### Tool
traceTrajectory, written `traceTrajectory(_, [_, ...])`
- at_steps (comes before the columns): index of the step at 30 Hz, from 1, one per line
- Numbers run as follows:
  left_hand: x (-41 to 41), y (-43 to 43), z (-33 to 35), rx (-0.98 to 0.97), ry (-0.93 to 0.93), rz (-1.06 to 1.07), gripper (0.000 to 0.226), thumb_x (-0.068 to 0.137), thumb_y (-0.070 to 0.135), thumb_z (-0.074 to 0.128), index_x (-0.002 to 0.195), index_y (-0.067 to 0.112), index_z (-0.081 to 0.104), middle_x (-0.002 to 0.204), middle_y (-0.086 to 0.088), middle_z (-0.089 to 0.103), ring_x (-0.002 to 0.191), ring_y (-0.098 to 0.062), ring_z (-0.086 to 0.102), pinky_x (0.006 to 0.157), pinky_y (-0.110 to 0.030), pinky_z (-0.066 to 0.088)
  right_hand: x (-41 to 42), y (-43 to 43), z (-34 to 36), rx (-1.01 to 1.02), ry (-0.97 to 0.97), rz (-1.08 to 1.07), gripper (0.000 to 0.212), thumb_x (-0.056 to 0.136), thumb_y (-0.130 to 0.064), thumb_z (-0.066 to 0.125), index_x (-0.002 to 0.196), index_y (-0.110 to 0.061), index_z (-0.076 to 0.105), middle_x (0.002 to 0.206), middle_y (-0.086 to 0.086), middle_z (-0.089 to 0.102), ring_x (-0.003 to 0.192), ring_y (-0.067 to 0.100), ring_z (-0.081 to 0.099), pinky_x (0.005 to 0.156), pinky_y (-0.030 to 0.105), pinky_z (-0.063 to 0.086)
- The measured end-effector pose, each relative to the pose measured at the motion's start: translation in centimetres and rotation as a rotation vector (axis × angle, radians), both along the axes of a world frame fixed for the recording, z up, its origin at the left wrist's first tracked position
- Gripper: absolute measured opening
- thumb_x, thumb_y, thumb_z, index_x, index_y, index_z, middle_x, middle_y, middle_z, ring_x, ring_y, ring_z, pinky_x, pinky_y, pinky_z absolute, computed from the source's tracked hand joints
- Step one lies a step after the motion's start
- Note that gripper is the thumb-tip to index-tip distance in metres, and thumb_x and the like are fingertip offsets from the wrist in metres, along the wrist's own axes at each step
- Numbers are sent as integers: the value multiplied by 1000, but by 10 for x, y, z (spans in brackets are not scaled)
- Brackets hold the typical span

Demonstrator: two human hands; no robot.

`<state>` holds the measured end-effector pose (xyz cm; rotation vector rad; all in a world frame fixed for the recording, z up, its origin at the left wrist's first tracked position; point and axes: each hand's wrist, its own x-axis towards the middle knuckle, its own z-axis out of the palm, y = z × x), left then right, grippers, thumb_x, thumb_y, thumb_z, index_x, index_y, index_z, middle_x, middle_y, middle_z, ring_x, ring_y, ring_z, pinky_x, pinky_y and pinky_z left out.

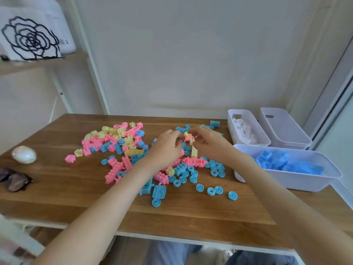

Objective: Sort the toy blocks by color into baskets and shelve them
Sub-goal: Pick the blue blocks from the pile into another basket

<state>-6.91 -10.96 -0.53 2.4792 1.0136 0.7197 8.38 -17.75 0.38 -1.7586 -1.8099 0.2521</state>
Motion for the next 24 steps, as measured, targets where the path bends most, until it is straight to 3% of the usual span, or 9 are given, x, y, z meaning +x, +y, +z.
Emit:
traceTrajectory(3, [-46,22,-5,-40,9,112,24,99,15,43,118,14,57,117,1,56,92,-7,53,80,-20,39,-25,34,-4,-48,-43,67,39,92,-6,49,131,-10,50,120,5,55,103,15,54,80,11,36])
traceTrajectory(11, [-142,71,-34,-45,1,393,29,98,11,43,122,18,57,129,-2,52,116,-15,50,96,-27,43,-69,103,-19,-199,-113,71,44,93,-6,43,137,-12,42,137,10,45,124,24,46,102,34,40])
traceTrajectory(15, [-162,84,-56,6,-41,461,30,97,14,44,124,18,56,131,0,49,125,-16,42,101,-29,36,-71,116,-33,-356,-156,79,46,96,-17,45,141,-19,37,133,9,52,115,24,52,93,32,45])
traceTrajectory(19, [-165,91,-70,153,-68,467,31,96,17,47,126,19,54,131,2,47,129,-16,36,107,-31,25,-76,123,-37,-358,-185,127,35,97,-23,46,132,-21,46,128,2,55,107,17,54,89,27,43])
traceTrajectory(24, [-161,102,-74,84,129,401,41,99,25,38,141,27,37,147,5,30,140,-14,17,116,-43,9,-84,134,-35,-372,-156,127,31,94,-34,53,121,-19,51,98,-6,55,85,10,55,71,21,45])
